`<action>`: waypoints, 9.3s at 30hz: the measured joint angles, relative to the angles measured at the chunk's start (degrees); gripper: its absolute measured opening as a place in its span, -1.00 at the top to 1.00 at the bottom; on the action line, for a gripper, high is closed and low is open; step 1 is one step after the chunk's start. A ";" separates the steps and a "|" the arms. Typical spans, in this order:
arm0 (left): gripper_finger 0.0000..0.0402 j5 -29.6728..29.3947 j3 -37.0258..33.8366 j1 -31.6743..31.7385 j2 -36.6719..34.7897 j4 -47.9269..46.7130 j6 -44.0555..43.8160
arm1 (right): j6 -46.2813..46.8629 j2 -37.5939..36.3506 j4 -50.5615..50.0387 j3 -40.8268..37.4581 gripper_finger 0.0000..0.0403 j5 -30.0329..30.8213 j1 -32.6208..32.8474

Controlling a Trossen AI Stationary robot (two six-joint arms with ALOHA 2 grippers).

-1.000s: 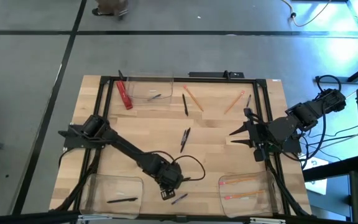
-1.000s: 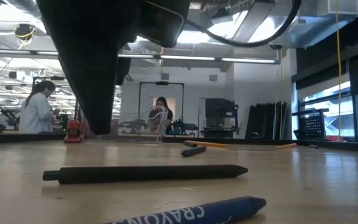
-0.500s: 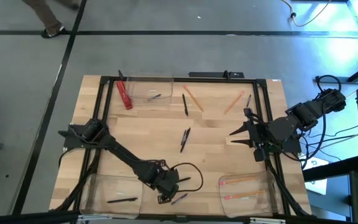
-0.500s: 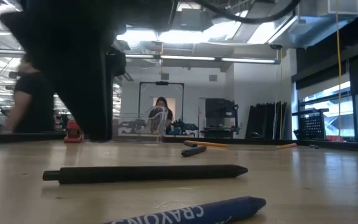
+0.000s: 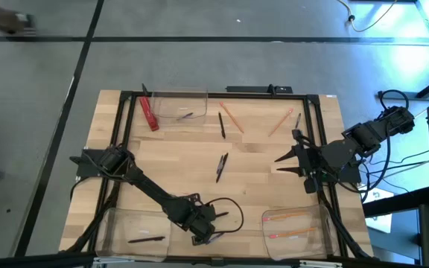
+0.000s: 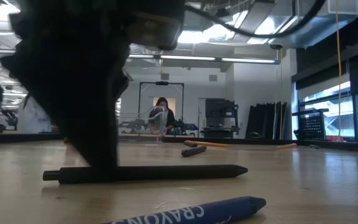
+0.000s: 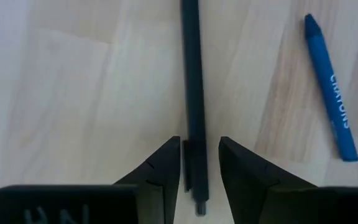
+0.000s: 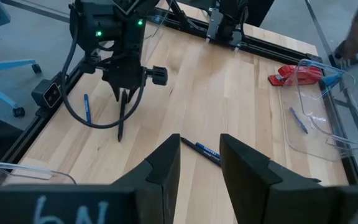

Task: Sort crayons/erasers/pens/pencils in bins
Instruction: Put the black pen into the bottom left transparent bin, then put the blue crayon into the top transparent bin

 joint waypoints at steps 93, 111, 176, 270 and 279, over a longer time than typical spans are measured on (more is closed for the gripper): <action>1.00 4.01 17.00 4.17 1.23 -25.83 2.12 | -0.27 0.00 0.00 0.01 0.43 0.02 0.01; 1.00 -1.59 23.76 1.14 -5.62 -46.73 0.56 | -0.03 0.02 2.47 0.00 0.43 -0.02 0.00; 1.00 9.44 -0.25 -30.10 -12.67 -40.70 -35.52 | -12.05 29.39 22.01 18.86 0.43 -30.05 -20.35; 0.65 -17.29 1.46 21.89 -39.25 -50.46 -32.84 | -10.56 30.51 27.51 -2.01 0.43 -29.51 -35.26; 0.65 -9.52 -3.12 28.59 -37.59 -29.64 -13.54 | -10.39 26.67 23.54 0.44 0.43 -28.46 -33.93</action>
